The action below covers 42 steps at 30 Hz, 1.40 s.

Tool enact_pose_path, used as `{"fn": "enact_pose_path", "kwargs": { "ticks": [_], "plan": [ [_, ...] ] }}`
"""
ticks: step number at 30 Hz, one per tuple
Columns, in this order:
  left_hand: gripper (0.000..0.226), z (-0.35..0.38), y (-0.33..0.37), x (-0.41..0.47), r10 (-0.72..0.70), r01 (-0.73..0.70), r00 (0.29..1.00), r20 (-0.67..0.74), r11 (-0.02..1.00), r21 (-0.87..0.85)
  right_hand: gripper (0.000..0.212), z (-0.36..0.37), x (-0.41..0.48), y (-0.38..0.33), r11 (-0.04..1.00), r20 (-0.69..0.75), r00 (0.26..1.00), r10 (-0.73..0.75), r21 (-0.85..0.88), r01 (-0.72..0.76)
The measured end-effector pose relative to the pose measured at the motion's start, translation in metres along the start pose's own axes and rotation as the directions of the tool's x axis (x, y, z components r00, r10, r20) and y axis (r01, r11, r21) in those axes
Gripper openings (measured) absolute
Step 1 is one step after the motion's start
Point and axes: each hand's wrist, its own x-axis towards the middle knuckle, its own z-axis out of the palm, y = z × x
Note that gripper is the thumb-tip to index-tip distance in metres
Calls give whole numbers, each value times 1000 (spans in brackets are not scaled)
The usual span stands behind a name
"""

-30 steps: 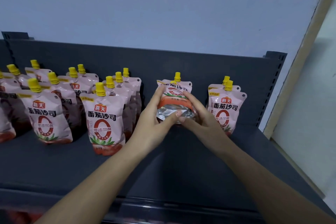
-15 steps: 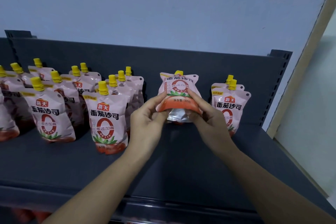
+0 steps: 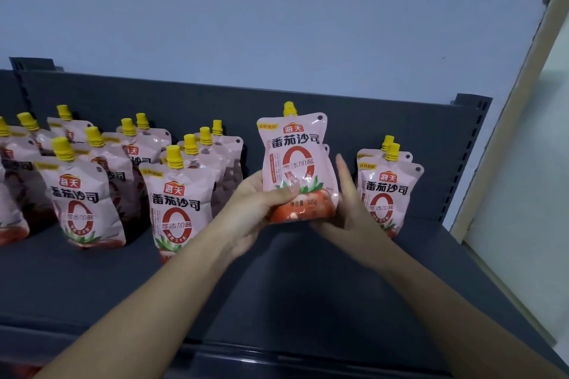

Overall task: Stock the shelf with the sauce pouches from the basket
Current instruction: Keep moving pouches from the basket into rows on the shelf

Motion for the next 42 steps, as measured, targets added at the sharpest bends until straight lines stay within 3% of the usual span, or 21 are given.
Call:
{"fn": "enact_pose_path", "kwargs": {
  "ticks": [3, 6, 10, 13, 17, 24, 31, 36, 38, 40, 42],
  "plan": [
    [45, -6, -13, 9, 11, -11, 1000, 25, 1000, -6, 92, -9, 3, 4, 991, 121, 986, 117, 48, -124],
    [53, -14, -29, 22, 18, -23, 998, 60, 997, 80, 52, -11, 7, 10, 965, 3, 965, 263, -11, -262],
    [55, -24, -45, 39, 2, -24, 997, 78, 960, 280, 44, -7, 16, 31, 932, -116, 938, 328, -120, -341],
    [56, -29, -55, 52, 36, -56, 998, 49, 852, 520, 49, -5, 21, 47, 907, -145, 922, 358, -180, -380],
    [51, -28, -64, 64, 150, -57, 988, -50, 635, 770, 54, 1, 30, 61, 903, -209, 918, 337, -203, -378],
    [41, -24, -68, 73, 176, 5, 976, -126, 562, 827, 65, 1, 50, 70, 872, -241, 898, 369, -245, -424],
    [41, -28, -67, 73, 135, 43, 979, -153, 595, 802, 71, 7, 48, 74, 859, -276, 880, 387, -240, -453],
    [41, -26, -64, 72, 114, 82, 974, -195, 626, 776, 54, 12, 52, 73, 823, -326, 845, 423, -251, -509],
    [42, -23, -66, 67, 112, 92, 970, -214, 647, 757, 57, 13, 48, 69, 817, -318, 838, 443, -240, -524],
    [38, -21, -68, 62, 161, 98, 953, -257, 638, 764, 59, 11, 39, 64, 808, -296, 835, 464, -245, -536],
    [32, -17, -65, 56, 241, 116, 918, -316, 597, 794, 47, 2, 29, 57, 774, -275, 837, 472, -325, -543]
  ]
}}
